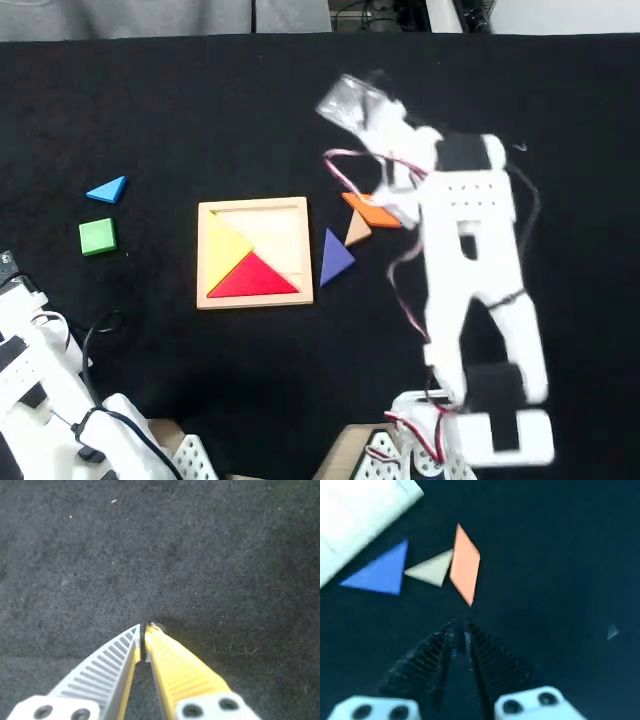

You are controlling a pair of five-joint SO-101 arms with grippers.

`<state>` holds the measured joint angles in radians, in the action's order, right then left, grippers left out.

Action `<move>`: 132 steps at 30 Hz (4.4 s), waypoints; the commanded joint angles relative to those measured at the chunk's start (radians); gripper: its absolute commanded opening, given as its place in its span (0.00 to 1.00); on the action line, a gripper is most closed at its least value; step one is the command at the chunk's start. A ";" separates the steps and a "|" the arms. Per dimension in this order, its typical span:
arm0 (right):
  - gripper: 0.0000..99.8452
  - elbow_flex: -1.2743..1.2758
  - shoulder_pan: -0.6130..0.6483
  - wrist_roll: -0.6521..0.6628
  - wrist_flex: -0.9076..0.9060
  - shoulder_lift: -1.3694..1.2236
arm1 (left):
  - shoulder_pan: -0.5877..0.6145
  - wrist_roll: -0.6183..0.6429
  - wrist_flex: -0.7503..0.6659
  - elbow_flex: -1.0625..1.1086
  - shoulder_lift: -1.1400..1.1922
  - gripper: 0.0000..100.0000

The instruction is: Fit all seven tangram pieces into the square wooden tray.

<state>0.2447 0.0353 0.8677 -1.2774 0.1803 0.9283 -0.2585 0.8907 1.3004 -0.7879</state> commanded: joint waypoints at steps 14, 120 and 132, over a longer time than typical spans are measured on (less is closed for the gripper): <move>0.01 0.748 -0.104 -0.358 0.807 0.162 | -0.093 -0.003 -0.078 0.035 -0.017 0.03; 0.02 -0.661 0.422 -1.203 -0.439 -0.390 | -0.090 -0.008 -0.077 0.041 -0.017 0.03; 0.01 -0.510 0.525 -1.339 -0.227 -0.510 | -0.090 -0.008 -0.077 0.039 -0.017 0.03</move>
<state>-0.2785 0.5677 -0.4166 -1.5965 -0.3337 0.8454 -0.2585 0.8247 1.3449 -0.7894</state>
